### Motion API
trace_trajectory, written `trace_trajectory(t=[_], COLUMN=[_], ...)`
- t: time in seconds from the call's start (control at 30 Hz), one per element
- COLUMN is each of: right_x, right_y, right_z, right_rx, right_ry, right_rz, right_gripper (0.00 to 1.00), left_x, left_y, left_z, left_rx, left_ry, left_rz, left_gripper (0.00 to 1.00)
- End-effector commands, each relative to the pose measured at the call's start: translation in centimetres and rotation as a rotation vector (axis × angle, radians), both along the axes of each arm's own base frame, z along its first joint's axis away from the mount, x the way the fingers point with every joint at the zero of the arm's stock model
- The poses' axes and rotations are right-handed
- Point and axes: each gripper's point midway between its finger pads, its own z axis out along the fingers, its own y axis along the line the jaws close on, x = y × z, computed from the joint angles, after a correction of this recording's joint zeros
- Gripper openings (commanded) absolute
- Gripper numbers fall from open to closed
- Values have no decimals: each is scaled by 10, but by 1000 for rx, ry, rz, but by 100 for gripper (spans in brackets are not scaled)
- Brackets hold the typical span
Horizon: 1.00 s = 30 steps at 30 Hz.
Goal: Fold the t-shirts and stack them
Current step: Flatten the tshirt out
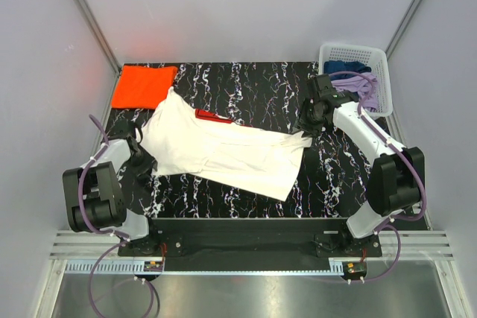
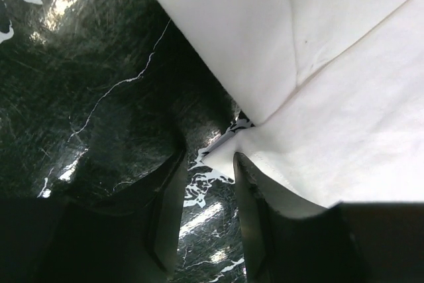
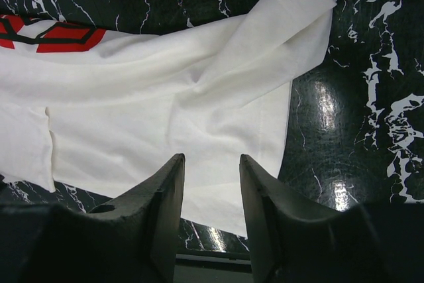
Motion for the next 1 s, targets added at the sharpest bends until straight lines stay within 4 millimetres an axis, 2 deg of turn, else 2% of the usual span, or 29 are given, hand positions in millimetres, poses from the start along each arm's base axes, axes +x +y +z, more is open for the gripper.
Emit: trace_trajectory(t=[0.0, 0.1, 0.33, 0.5, 0.67, 0.77, 0.8, 0.87, 0.9, 0.97], right_x=[3, 2, 3, 3, -2, -3, -3, -3, -1, 3], right_y=[-3, -2, -3, -2, -2, -2, -1, -3, -5, -7], right_z=[13, 14, 13, 11, 8, 4, 0, -4, -12, -15], right_rx=[10, 10, 13, 20, 21, 18, 19, 6, -10, -26], right_ry=[-49, -49, -45, -44, -31, -9, 4, 24, 47, 65], right_rz=[-26, -23, -39, -47, -48, -51, -50, -58, -84, -116], right_gripper=[45, 45, 45, 45, 45, 45, 45, 46, 48, 50], left_x=[16, 16, 13, 9, 11, 17, 20, 19, 18, 13], left_y=[8, 3, -4, -8, -8, -3, 1, 6, 8, 8], left_z=[-1, -8, -8, -12, -14, -1, 13, 27, 43, 55], left_rx=[37, 13, 2, 3, 5, 33, 63, 99, 125, 142], left_ry=[-27, -20, -21, -20, -15, -43, -74, -98, -138, -183], left_rz=[-12, -23, -52, -69, -82, -108, -112, -130, -128, -130], left_gripper=[40, 39, 35, 27, 0, 0, 0, 0, 0, 0])
